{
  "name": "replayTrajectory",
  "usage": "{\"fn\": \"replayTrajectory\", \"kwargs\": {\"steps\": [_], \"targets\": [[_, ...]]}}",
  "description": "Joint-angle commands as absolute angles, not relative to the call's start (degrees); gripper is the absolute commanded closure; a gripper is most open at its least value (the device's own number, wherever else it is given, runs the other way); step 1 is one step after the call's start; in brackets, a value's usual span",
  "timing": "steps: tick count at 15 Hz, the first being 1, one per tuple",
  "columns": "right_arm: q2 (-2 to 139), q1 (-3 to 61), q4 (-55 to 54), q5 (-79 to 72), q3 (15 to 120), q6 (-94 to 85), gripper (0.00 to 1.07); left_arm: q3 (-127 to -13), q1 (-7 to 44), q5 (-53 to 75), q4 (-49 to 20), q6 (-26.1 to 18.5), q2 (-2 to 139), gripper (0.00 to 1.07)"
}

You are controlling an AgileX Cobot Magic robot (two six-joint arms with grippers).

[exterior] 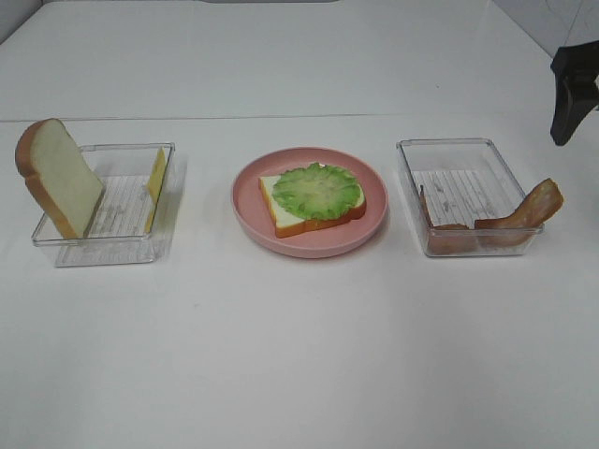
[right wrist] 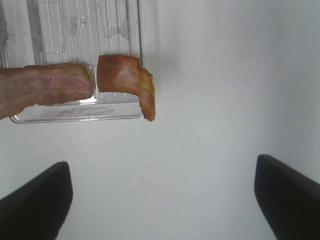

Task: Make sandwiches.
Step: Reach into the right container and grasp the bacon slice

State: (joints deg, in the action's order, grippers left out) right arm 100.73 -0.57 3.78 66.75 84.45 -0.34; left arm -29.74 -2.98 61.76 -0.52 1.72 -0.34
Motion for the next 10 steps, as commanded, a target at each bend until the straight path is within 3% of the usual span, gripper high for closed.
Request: {"fn": "replayTrajectory", "kwargs": {"steps": [1, 6, 10], "targets": [[101.18, -0.8, 3.67, 63.37, 80.96, 0.0, 0.11, -29.56, -3.04, 61.31, -0.86, 1.55, -0.52, 0.06], [105.08, -1.2, 2.75, 61.65, 80.62, -0.4, 0.11, -29.56, -3.04, 61.31, -0.86, 1.55, -0.52, 0.06], [106.74, -4.81, -6.47, 59.59, 80.67, -6.13, 0.11, -29.56, -3.04, 61.31, -0.86, 1.55, -0.52, 0.06]]}}
